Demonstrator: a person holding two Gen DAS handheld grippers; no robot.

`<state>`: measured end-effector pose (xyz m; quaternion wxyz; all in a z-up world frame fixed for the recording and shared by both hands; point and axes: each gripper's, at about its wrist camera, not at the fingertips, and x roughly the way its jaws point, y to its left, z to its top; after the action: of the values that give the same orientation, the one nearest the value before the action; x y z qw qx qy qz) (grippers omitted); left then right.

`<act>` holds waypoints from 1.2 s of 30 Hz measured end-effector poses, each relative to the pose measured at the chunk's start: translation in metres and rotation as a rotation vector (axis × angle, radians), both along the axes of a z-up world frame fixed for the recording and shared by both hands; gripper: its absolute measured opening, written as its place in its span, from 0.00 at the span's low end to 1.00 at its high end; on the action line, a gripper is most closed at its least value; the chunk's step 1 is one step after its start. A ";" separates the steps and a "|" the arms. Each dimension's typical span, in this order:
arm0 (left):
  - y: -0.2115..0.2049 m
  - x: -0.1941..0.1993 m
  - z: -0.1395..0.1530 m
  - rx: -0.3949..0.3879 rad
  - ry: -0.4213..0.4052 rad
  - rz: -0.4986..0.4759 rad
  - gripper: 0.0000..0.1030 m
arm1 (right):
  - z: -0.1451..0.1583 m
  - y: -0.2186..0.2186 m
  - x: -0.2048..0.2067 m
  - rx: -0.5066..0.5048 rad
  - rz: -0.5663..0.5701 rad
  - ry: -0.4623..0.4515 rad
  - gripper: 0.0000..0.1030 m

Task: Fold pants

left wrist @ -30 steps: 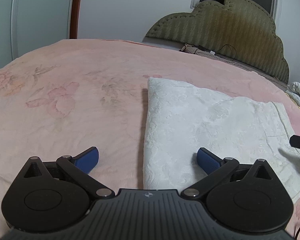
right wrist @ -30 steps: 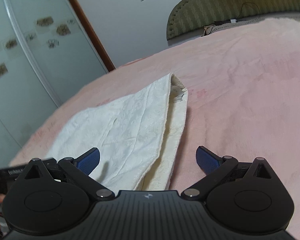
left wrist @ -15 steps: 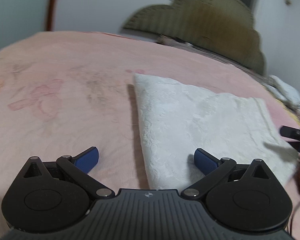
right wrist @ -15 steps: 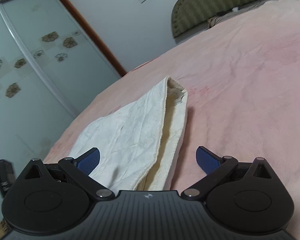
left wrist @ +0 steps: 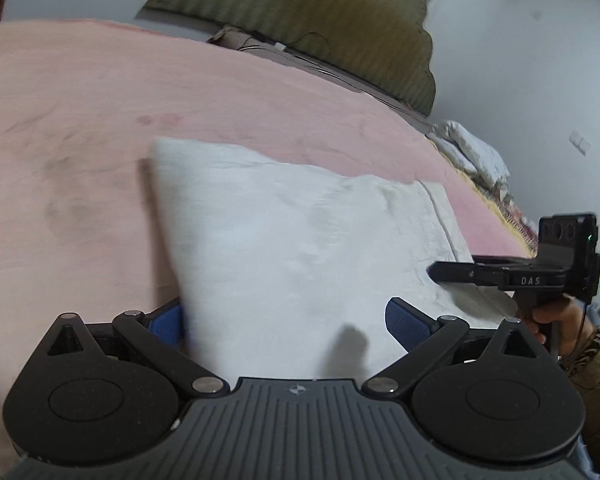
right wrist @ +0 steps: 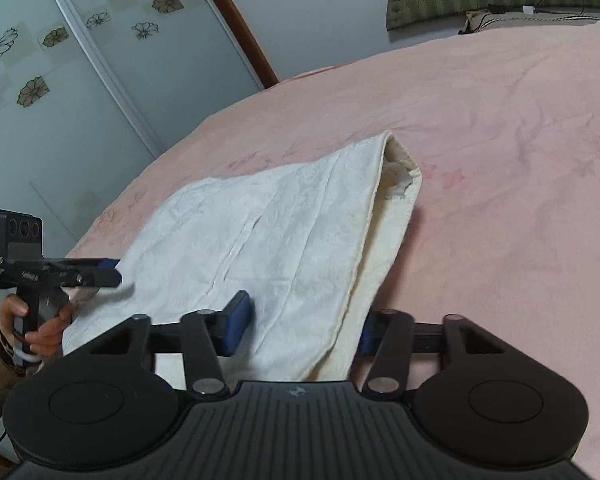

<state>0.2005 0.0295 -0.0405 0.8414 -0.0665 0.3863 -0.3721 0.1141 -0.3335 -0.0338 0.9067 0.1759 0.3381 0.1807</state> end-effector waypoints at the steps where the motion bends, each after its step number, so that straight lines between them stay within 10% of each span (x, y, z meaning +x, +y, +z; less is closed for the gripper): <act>1: -0.007 -0.004 -0.001 0.031 -0.033 -0.002 0.85 | 0.000 0.001 -0.002 -0.002 -0.006 -0.009 0.42; 7: 0.003 -0.022 0.004 0.072 -0.142 0.088 0.24 | 0.009 0.011 -0.024 -0.021 -0.035 -0.092 0.24; 12: 0.009 -0.036 0.025 0.046 -0.264 0.109 0.12 | 0.039 0.036 -0.032 -0.116 -0.007 -0.196 0.20; 23: 0.023 0.027 0.063 0.152 -0.451 0.274 0.14 | 0.079 0.075 0.059 -0.200 0.071 -0.334 0.19; 25: 0.029 0.054 0.056 0.198 -0.419 0.322 0.28 | 0.071 0.079 0.091 -0.195 0.056 -0.320 0.21; 28: 0.041 0.088 0.032 0.290 -0.265 0.414 0.41 | 0.037 0.081 0.138 -0.205 -0.016 -0.160 0.30; 30: 0.050 0.091 0.020 0.310 -0.207 0.466 0.48 | 0.013 0.081 0.156 -0.246 -0.102 -0.030 0.60; 33: 0.072 0.072 0.018 0.232 -0.184 0.511 0.75 | 0.003 0.072 0.137 -0.193 -0.153 -0.032 0.69; 36: 0.078 0.049 0.023 0.244 -0.216 0.538 0.80 | 0.005 0.064 0.112 -0.219 -0.184 -0.034 0.79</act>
<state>0.2496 0.1076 -0.0180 0.9476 -0.0249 0.3049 -0.0921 0.2260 -0.2695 -0.0287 0.9388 0.1033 0.3227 0.0616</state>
